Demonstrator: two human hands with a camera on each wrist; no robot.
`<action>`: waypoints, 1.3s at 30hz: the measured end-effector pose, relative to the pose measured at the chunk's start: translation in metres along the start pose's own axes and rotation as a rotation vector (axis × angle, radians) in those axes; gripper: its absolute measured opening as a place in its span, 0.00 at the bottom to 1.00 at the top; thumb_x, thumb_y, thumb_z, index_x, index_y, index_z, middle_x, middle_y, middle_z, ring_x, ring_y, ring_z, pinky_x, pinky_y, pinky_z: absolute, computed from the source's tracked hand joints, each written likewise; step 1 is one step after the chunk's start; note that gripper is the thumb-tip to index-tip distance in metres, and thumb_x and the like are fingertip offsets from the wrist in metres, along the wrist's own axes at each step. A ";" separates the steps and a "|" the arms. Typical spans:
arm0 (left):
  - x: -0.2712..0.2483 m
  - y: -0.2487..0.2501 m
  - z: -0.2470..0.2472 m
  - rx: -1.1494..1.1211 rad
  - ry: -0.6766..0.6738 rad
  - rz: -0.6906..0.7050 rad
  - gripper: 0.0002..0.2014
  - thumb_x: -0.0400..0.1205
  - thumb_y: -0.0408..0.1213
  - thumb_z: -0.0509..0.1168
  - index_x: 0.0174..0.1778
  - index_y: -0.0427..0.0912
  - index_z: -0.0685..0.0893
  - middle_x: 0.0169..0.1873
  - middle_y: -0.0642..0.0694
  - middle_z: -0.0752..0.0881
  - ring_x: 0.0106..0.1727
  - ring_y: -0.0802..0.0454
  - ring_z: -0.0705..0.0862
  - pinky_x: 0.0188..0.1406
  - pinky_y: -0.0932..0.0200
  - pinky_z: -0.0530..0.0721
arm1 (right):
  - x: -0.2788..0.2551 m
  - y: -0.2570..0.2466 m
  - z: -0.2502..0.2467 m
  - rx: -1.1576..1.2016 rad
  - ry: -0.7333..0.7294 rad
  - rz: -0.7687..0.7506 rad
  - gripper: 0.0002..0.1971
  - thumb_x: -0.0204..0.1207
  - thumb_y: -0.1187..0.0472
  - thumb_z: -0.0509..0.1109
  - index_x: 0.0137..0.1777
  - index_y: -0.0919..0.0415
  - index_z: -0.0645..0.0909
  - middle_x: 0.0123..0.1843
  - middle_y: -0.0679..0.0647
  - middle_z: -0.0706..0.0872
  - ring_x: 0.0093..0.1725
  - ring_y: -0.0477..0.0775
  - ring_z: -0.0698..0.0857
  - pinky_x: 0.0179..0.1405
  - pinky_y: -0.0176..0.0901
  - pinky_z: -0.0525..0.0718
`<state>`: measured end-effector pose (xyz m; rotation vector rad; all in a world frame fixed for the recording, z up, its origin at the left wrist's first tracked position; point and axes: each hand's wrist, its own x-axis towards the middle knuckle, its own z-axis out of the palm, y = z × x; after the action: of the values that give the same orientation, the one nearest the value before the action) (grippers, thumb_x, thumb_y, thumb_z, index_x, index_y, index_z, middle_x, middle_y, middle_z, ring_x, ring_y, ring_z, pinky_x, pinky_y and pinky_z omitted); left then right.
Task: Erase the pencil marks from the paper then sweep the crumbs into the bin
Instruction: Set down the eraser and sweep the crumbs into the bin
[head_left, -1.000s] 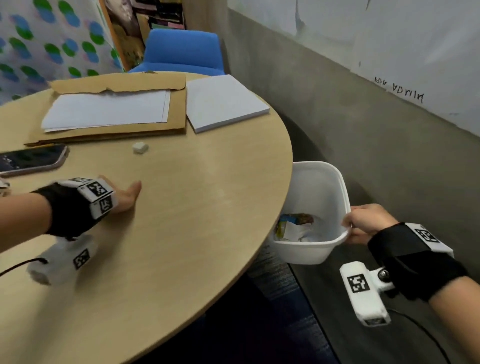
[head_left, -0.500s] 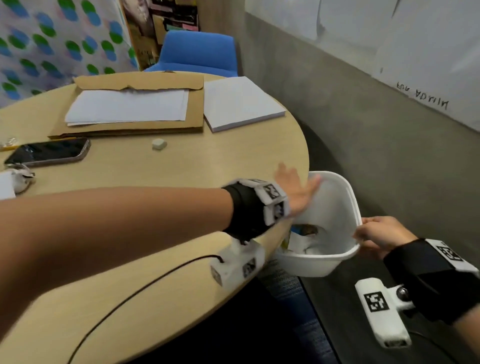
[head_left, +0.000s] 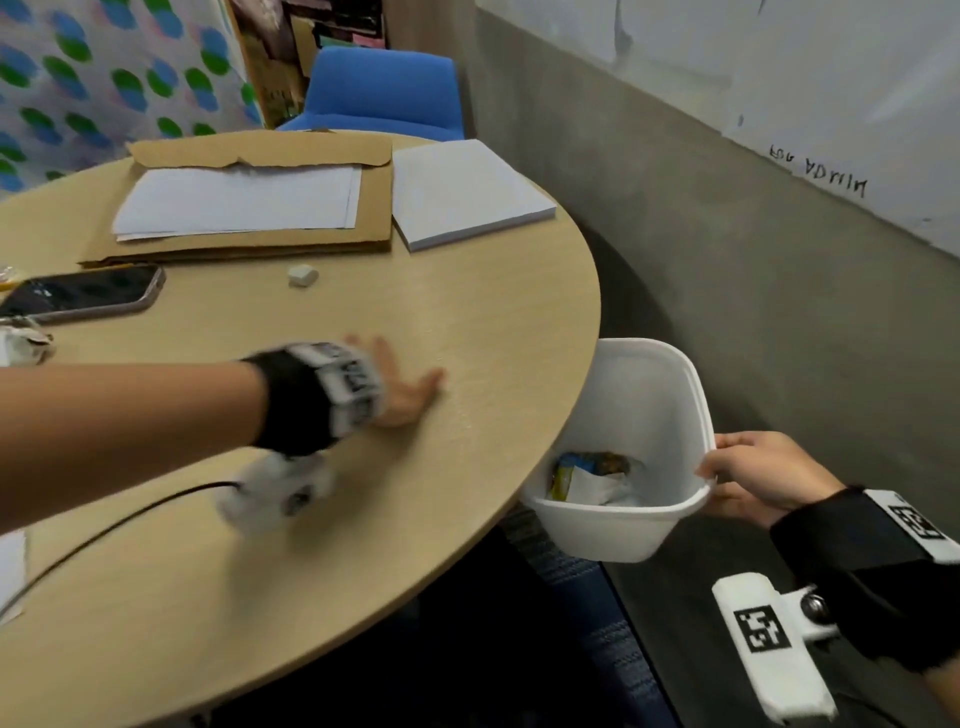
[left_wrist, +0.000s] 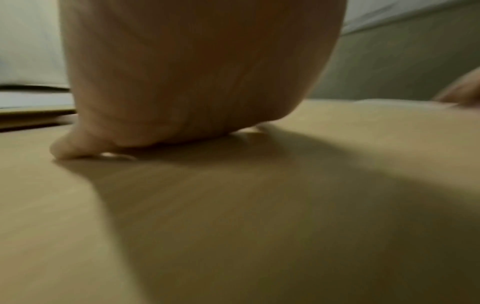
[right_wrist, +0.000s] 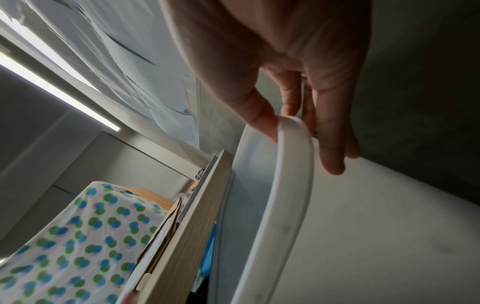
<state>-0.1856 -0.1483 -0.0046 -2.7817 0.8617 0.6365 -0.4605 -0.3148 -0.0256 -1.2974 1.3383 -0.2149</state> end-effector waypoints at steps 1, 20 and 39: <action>-0.010 0.033 0.007 -0.037 -0.032 0.151 0.44 0.80 0.66 0.43 0.82 0.38 0.40 0.81 0.34 0.39 0.82 0.35 0.42 0.80 0.42 0.43 | -0.001 0.000 0.001 0.002 0.000 -0.005 0.13 0.72 0.82 0.58 0.39 0.68 0.79 0.39 0.66 0.83 0.35 0.65 0.83 0.26 0.47 0.85; -0.063 0.071 0.021 -0.108 -0.018 0.229 0.45 0.79 0.67 0.48 0.83 0.40 0.42 0.81 0.32 0.41 0.82 0.33 0.42 0.79 0.40 0.41 | -0.016 0.007 0.001 0.018 0.013 -0.018 0.11 0.71 0.81 0.60 0.40 0.69 0.81 0.40 0.66 0.85 0.37 0.66 0.85 0.25 0.48 0.89; -0.056 0.151 -0.014 -0.832 0.032 0.602 0.07 0.81 0.32 0.64 0.50 0.39 0.87 0.36 0.47 0.84 0.38 0.54 0.83 0.41 0.66 0.80 | -0.025 0.024 -0.008 0.008 0.065 -0.057 0.13 0.72 0.82 0.59 0.39 0.65 0.78 0.38 0.64 0.82 0.18 0.50 0.83 0.12 0.33 0.77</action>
<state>-0.3082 -0.2477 0.0283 -3.1877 1.8193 1.2906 -0.4877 -0.2921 -0.0276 -1.3330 1.3548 -0.3033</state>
